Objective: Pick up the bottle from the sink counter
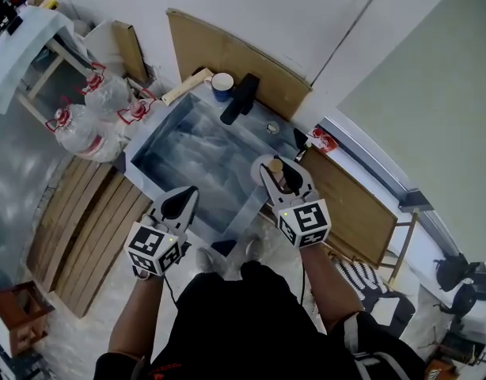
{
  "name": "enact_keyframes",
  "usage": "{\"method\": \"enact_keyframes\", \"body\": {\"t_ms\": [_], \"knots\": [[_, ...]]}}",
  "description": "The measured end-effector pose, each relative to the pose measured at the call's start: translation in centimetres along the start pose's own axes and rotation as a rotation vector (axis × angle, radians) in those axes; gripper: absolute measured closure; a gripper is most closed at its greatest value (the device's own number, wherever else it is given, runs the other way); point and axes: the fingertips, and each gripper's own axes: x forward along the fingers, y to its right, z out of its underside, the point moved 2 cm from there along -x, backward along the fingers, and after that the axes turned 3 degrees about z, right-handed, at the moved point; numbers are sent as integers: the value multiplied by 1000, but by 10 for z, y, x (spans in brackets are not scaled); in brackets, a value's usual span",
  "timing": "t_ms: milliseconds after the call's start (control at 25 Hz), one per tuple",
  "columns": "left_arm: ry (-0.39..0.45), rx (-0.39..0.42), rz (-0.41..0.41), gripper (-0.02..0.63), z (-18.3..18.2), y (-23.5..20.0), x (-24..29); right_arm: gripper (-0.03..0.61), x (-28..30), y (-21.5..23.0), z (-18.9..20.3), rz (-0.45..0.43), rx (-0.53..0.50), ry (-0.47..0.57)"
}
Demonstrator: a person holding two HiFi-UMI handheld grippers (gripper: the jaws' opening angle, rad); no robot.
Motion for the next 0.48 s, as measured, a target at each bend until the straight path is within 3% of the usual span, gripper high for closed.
{"method": "enact_keyframes", "body": {"t_ms": [480], "knots": [[29, 14, -9, 592, -14, -14, -14, 438, -6, -27, -9, -30, 13, 2]]}}
